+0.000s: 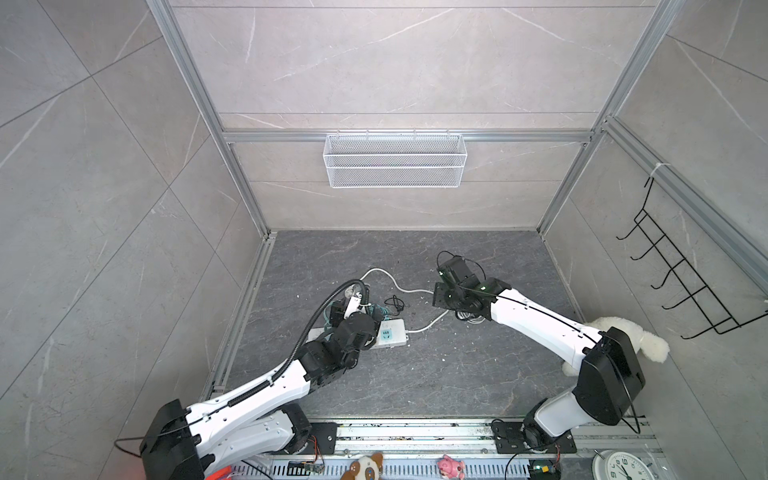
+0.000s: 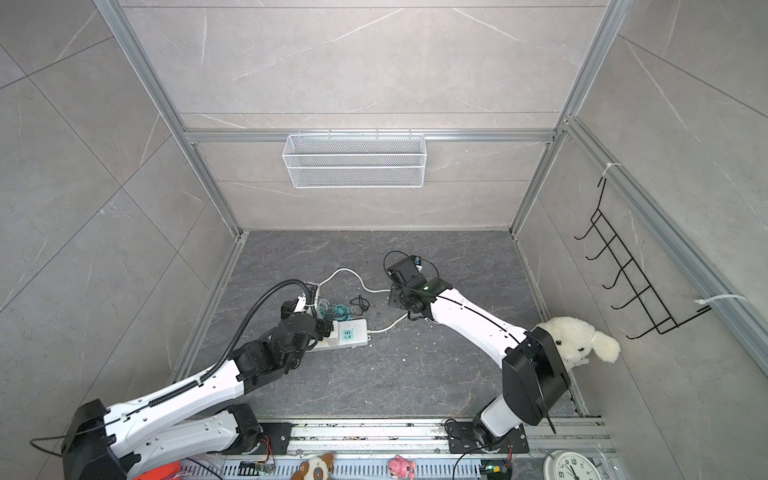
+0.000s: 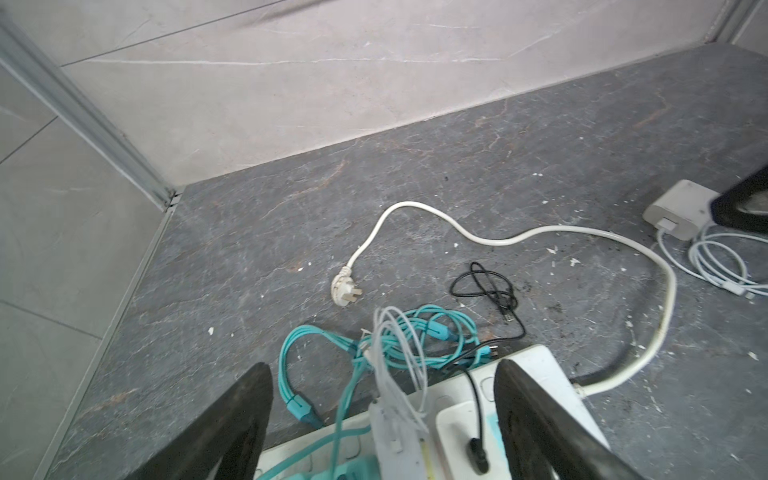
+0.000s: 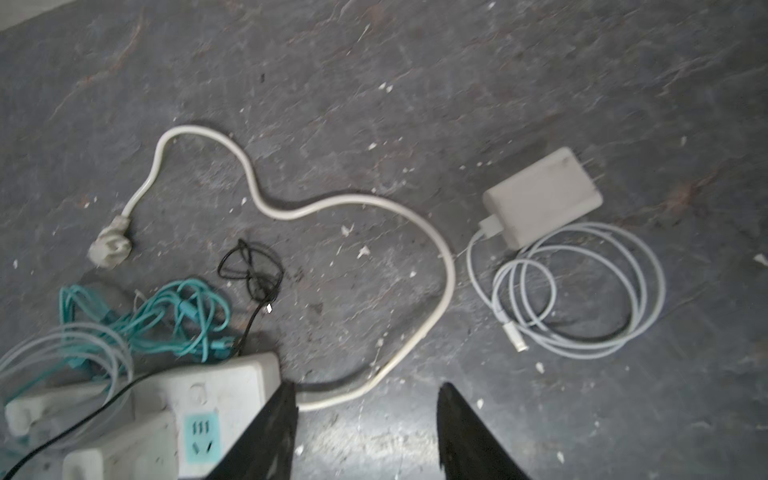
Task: Insert the plug
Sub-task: 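Open the right gripper and lift it off the plugged charger, then move the right gripper over the white charger with coiled cable while left draws back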
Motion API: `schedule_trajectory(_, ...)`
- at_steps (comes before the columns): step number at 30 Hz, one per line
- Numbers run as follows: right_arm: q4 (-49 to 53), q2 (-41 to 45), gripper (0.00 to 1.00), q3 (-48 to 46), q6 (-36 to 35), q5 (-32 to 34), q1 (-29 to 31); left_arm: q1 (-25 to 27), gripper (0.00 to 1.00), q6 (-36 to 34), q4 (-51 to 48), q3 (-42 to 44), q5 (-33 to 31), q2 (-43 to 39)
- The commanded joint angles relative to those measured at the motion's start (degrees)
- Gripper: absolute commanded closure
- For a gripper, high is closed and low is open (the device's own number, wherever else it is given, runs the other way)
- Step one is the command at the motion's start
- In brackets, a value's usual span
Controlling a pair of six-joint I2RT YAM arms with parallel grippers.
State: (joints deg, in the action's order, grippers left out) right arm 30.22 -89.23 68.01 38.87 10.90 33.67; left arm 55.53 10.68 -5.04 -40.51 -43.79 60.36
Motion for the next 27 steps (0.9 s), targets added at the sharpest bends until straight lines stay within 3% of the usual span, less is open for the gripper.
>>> schedule_trajectory(1,-2.5,-0.4,0.44,-1.6,-3.5,-1.8,-4.1,4.0,0.14,-1.3,1.0,-6.6,-2.3,6.7)
schedule_trajectory(5,-5.1,-3.2,0.44,-2.3,-4.7,-5.1,-9.6,6.3,0.13,-3.7,0.0,-14.6,0.0,16.7)
schedule_trajectory(9,-5.3,-7.6,0.44,-0.3,-7.2,-2.0,-12.7,7.3,0.1,-6.3,0.0,-21.0,3.8,24.3)
schedule_trajectory(13,-6.0,-11.6,0.44,1.7,-8.5,-0.5,-15.2,7.3,0.09,-9.3,3.3,-23.0,10.1,27.6)
schedule_trajectory(18,-6.8,-13.5,0.44,2.7,-9.2,-0.5,-17.4,7.3,0.08,-11.0,5.6,-24.9,13.4,30.9)
schedule_trajectory(27,-5.2,-16.6,0.43,5.4,-10.9,-2.5,-19.2,7.3,0.07,-12.5,7.9,-28.3,15.0,36.7)
